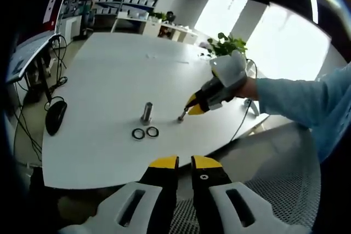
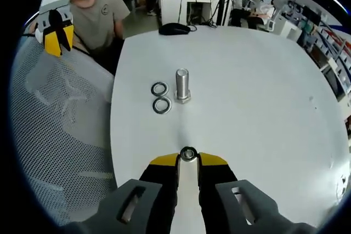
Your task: Place the washer onto the threaded stud by aligning its center hole with the stud, sliding it down to the base, and recovering from edge contact or off-axis alignment until the washer reaches the visible bottom stop.
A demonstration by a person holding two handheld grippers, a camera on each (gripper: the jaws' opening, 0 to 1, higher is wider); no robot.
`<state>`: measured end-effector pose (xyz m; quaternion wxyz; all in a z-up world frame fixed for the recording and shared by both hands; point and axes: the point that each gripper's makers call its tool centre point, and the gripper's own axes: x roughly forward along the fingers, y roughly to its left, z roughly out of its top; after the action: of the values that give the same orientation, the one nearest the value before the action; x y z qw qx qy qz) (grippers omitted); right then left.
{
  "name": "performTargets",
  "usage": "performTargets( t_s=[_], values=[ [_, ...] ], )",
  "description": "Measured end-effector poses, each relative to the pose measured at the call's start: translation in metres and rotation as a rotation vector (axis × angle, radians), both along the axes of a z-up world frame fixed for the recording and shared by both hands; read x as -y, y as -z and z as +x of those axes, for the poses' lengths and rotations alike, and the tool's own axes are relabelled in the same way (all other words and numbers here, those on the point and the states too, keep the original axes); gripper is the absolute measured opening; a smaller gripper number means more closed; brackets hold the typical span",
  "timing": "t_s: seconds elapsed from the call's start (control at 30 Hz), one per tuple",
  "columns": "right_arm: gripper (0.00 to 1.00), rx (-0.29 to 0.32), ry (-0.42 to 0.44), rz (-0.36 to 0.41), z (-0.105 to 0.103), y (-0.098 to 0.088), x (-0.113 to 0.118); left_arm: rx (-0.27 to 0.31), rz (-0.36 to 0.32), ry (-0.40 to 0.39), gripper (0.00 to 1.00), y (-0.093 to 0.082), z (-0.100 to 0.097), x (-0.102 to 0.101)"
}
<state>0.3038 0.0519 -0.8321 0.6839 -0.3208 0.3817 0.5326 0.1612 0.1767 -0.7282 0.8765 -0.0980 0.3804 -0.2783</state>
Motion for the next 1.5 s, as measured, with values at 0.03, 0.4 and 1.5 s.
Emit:
performTargets(
  t_s=[0.03,0.4,1.5],
  values=[
    [0.14,0.000,-0.001,0.001,0.000,0.000,0.000,-0.001,0.002,0.001,0.06,0.000,0.000,0.000],
    [0.03,-0.018,-0.046,-0.063,-0.009,0.020,0.003,-0.004,-0.001,0.002,0.06,0.000,0.000,0.000],
    [0.11,0.088,-0.421,-0.153,-0.015,0.036,-0.085,-0.009,0.000,-0.004,0.06,0.001,0.000,0.000]
  ],
)
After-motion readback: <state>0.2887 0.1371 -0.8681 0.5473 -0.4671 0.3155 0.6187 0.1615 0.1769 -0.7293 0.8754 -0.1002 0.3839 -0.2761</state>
